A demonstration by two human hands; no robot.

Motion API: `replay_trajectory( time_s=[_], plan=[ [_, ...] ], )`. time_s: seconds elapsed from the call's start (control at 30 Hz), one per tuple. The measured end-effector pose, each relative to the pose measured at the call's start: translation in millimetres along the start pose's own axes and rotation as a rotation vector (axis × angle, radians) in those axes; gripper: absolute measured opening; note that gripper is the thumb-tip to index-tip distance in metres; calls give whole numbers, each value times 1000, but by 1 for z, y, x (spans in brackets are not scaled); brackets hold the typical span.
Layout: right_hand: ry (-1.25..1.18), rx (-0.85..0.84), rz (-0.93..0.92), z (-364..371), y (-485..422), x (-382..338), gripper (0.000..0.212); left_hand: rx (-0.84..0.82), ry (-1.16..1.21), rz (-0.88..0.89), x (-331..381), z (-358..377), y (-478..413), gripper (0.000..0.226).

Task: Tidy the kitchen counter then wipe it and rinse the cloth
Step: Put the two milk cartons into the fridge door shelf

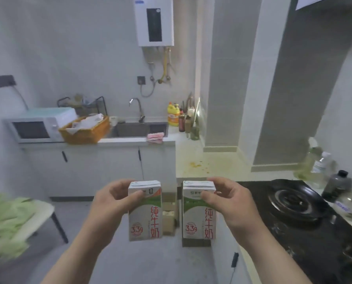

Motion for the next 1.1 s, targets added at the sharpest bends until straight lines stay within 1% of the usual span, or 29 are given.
replay_trajectory(
  time_s=[0.1,0.2,0.3,0.47,0.57,0.67,0.73,0.77,0.83,0.93,1.1],
  plan=[
    [-35,-138,0,54,-4,-5,23,155,-58,10,9,-56,31,35],
    [-35,-292,-12,111,-2,-12,22,310,-103,20,20,-111,66,40],
    [-40,-415,-11,166,5,-20,26,441,-138,36,36,-156,105,30],
    [-64,-577,-9,250,28,-29,31,615,-134,37,48,-223,168,42],
    [-72,-654,-7,298,47,-35,31,706,-192,35,54,-259,203,63],
    [-84,-704,4,343,66,-41,31,767,-212,29,60,-298,234,57],
    [-97,-744,13,372,77,-45,31,792,-237,37,63,-320,250,59],
    [-105,-763,18,385,83,-44,31,808,-242,30,63,-330,258,53],
    [-112,-797,19,409,94,-46,29,869,-242,7,62,-352,274,34],
    [-101,-845,12,443,111,-50,31,933,-251,6,59,-381,295,23],
    [-124,-872,1,494,132,-57,35,1000,-267,35,65,-418,320,17]
  ],
)
Point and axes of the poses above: each hand's wrist, its own y-axis away from the middle knuckle, its own z-axis out of the palm, x = y × z, the point moved 5 cm from there along -y, towards the middle knuckle, and after that the axes turned 2 degrees about -y, right-handed, at the moved point
